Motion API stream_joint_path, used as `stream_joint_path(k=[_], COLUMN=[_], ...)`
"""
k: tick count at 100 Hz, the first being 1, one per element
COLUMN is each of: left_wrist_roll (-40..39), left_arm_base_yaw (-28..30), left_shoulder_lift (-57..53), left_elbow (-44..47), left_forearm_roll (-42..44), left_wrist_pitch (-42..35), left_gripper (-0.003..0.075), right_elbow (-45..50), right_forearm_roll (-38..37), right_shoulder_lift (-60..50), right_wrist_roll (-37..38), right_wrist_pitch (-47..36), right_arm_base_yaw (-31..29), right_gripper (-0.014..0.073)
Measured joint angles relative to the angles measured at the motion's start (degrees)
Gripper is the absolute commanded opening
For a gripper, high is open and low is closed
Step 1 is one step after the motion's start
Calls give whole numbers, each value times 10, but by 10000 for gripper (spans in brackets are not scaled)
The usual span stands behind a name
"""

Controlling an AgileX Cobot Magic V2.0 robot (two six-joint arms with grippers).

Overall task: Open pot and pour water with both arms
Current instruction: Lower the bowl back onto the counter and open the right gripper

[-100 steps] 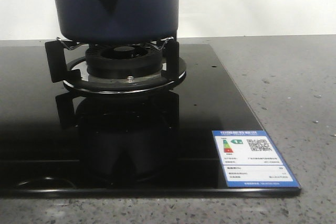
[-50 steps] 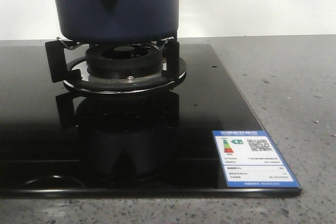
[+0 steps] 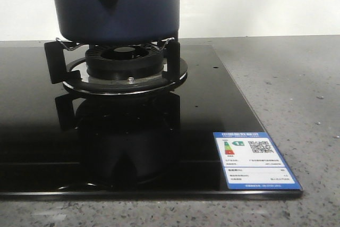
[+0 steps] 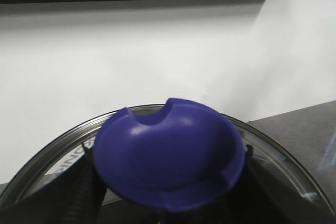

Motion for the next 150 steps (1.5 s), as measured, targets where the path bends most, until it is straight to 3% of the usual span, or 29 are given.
stream_joint_path(k=[15,45,112,121,141,150], left_wrist_roll=[0,0,0,0,0,0], left_arm_base_yaw=[-14,-24,-25,-25,-25,-25], left_shoulder_lift=[0,0,0,0,0,0], left_elbow=[0,0,0,0,0,0], left_forearm_roll=[0,-1,-1,-1,-1,-1], left_wrist_pitch=[0,-1,-1,-1,-1,1], left_gripper=[368,368,368,368,368,368], right_elbow=[72,176,196,196,196,196], right_forearm_roll=[-10,-20,-20,-20,-20,-20], right_shoulder_lift=[15,16,43,45,47,47], right_wrist_roll=[2,3,5,5,5,5], right_wrist_pitch=[16,-41,-89,-90,-90,-85], right_arm_base_yaw=[-42,-51,-51,-51,-51,-51], right_gripper=[-43,-43,-34,29,281,346])
